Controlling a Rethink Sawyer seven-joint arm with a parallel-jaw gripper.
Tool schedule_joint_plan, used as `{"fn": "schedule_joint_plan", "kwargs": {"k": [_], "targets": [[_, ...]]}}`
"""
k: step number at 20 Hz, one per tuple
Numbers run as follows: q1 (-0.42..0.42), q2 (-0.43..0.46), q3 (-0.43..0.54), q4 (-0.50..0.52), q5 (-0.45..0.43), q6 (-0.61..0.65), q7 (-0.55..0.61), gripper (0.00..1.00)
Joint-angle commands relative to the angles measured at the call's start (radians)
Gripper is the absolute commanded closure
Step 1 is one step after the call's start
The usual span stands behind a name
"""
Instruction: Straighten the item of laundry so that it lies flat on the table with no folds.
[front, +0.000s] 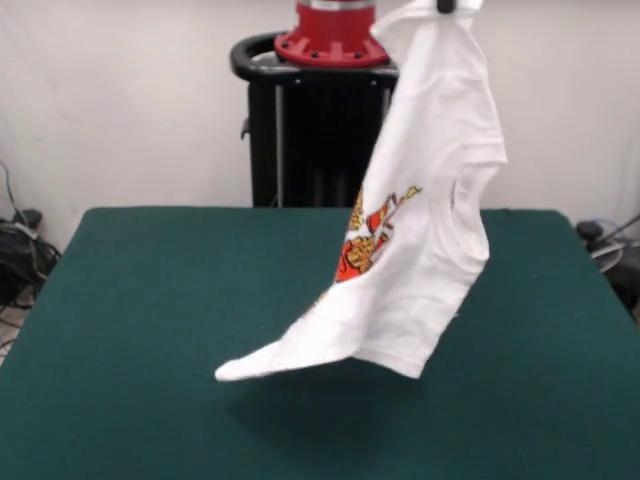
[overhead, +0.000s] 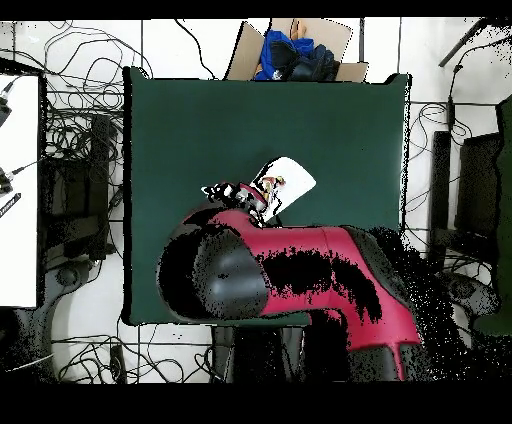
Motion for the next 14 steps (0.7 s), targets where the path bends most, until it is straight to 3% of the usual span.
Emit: {"fn": "schedule_joint_plan", "kwargs": {"k": [1,8,14], "targets": [[0.043,0.126,-0.092,0.022,-0.078,-0.086,0.239,1.0],[-0.028,0.117,-0.082,0.019,-0.058,-0.051,0.104,1.0],[-0.016,0.175,-0.107,-0.062,-0.116,-0.033,0.125,1.0]]}}
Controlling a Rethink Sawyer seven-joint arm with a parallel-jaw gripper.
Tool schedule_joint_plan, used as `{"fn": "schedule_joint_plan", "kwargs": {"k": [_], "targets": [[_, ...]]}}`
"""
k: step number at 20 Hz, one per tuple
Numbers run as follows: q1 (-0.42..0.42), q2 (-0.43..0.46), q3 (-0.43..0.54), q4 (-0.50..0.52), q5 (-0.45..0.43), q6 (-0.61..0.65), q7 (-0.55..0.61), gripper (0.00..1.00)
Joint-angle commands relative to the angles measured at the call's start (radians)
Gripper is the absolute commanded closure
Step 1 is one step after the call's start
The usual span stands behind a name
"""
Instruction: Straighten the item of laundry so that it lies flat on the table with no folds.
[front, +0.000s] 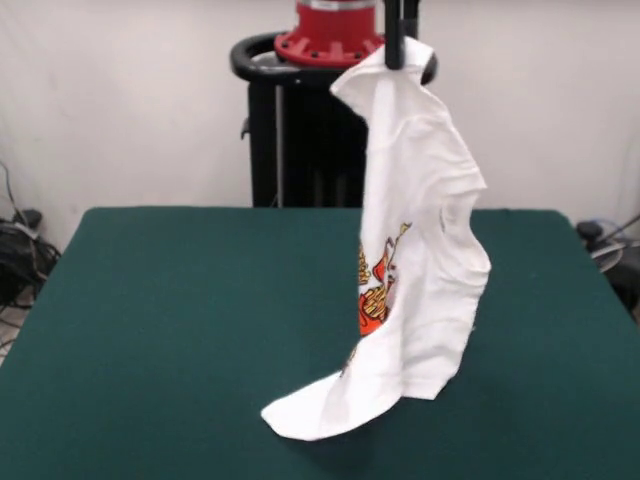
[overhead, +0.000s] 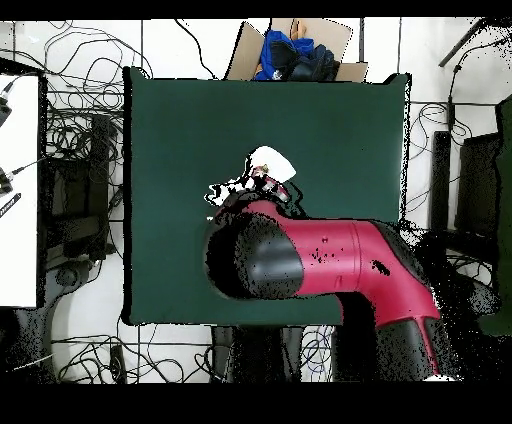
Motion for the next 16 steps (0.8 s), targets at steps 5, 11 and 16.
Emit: {"fn": "schedule_joint_plan", "kwargs": {"k": [5,11,16], "targets": [[-0.009,0.055,-0.049,-0.075,-0.049,0.097,0.077,1.0],[-0.037,-0.019,-0.025,-0.082,0.035,0.199,0.027,1.0],[-0.044,-0.1,-0.019,-0.065,0.1,0.251,0.01,1.0]]}}
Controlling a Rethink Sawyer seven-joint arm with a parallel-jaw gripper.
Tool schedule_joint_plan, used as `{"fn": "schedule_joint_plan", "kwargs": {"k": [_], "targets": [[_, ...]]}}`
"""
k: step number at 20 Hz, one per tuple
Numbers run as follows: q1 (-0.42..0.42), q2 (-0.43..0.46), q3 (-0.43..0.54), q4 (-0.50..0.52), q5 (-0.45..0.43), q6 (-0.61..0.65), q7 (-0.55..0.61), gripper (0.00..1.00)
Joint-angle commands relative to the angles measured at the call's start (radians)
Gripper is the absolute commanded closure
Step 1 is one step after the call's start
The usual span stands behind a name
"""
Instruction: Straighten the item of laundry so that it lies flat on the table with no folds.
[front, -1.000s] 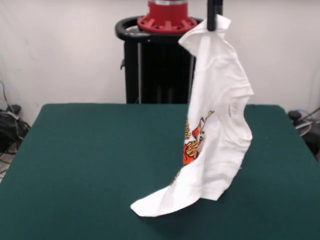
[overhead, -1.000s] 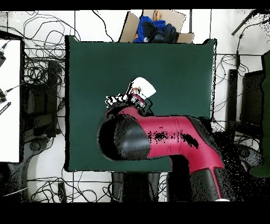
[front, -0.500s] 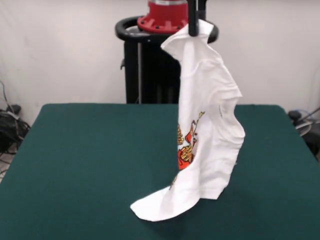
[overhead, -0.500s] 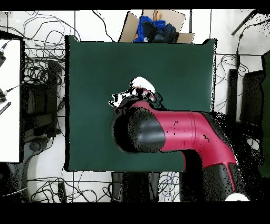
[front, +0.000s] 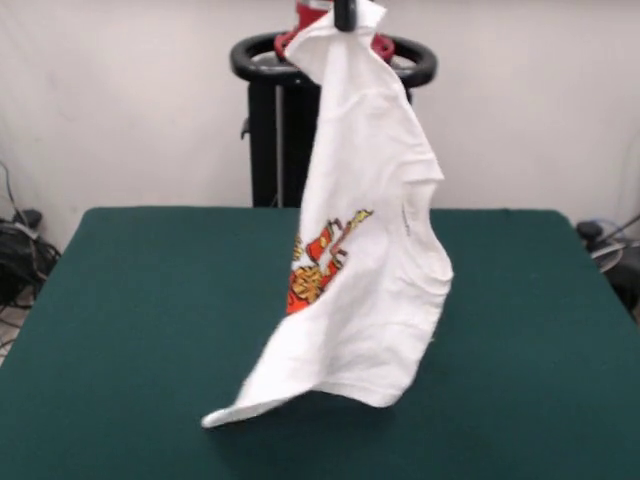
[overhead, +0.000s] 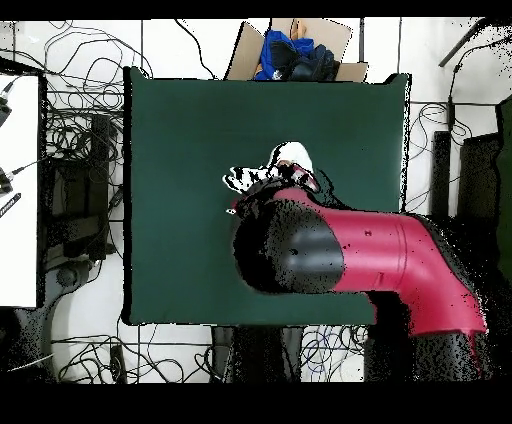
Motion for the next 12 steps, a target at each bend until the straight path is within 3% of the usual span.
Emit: {"fn": "schedule_joint_plan", "kwargs": {"k": [1,6,12], "targets": [[0.01,-0.075,-0.013,0.007,0.073,0.159,0.02,1.0],[0.056,-0.082,-0.023,-0.008,0.064,0.168,0.1,1.0],[0.012,-0.065,-0.024,-0.076,0.039,0.235,0.03,1.0]]}}
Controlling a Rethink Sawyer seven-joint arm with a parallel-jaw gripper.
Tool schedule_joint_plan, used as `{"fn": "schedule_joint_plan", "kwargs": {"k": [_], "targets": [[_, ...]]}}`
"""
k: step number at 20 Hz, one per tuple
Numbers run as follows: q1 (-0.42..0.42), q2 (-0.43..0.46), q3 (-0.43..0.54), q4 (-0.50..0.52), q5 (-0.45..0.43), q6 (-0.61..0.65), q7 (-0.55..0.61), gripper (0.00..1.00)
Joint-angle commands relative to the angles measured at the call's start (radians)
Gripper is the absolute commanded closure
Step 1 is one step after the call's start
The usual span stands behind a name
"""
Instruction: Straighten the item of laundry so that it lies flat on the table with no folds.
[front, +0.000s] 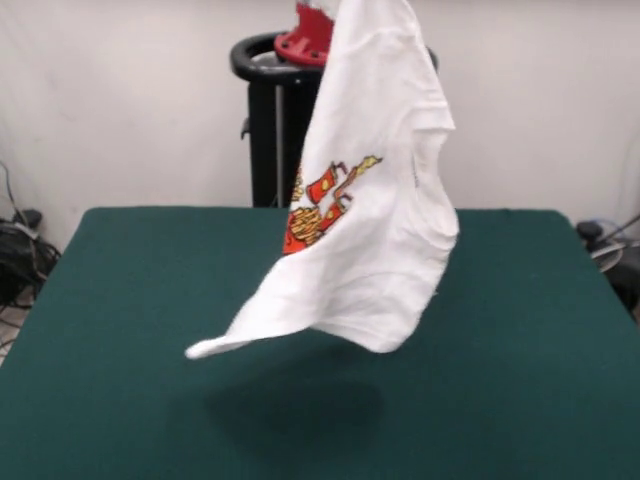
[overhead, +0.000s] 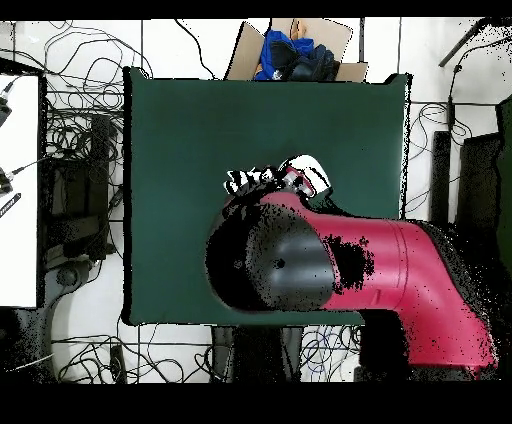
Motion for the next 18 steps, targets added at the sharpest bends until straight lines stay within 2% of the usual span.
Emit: {"fn": "schedule_joint_plan", "kwargs": {"k": [1,9,18], "targets": [[-0.019,0.018,-0.021,-0.044,0.009,0.139,0.012,1.0],[-0.121,0.034,0.015,-0.066,0.022,0.168,-0.145,1.0],[-0.173,0.073,0.062,-0.148,-0.001,0.26,-0.186,1.0]]}}
